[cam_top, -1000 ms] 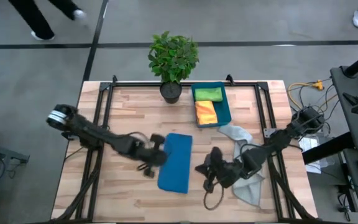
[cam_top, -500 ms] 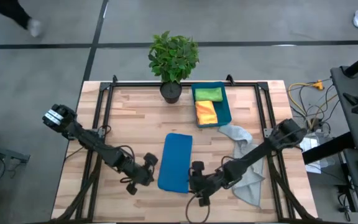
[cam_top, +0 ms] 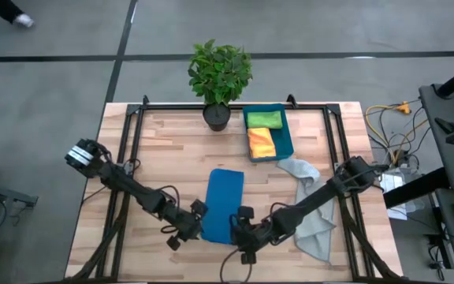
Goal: Fold microfiber towels
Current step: Fold the blue microfiber towel
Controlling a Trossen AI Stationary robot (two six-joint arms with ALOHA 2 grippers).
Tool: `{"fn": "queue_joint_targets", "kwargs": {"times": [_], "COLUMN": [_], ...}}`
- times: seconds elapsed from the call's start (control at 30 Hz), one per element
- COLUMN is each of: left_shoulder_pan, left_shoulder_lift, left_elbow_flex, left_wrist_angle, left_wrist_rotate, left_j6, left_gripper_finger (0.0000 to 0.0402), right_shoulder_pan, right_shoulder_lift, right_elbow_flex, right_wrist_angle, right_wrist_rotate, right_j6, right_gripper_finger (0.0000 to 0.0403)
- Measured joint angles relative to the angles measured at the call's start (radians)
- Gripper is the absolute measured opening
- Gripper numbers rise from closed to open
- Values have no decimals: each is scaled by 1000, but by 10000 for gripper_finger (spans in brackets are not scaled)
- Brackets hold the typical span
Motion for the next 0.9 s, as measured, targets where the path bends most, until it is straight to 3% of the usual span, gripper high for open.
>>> {"fn": "queue_joint_targets", "kwargs": {"times": [0.43,0.6,0.73,0.9], "left_shoulder_pan": [13,10,8,11], "left_shoulder_lift": [45,36,28,27], "left_elbow_flex": [14,13,13,13], "left_wrist_angle": [44,31,2,0], "left_wrist_rotate": [-10,-13,-13,-20], "left_j6": [-207,-244,-267,-286], "left_gripper_finger": [128,128,128,128], "right_shoulder_pan": [-91,-140,-148,-142], "right_shoulder_lift": [72,82,52,9], "right_elbow_flex": [-2,0,-1,-4], "right_wrist_angle": [24,-126,-250,-254], "right_wrist_rotate": [-55,-194,-200,-203], "right_j6": [114,189,222,206], "right_gripper_finger": [136,125,109,88]}}
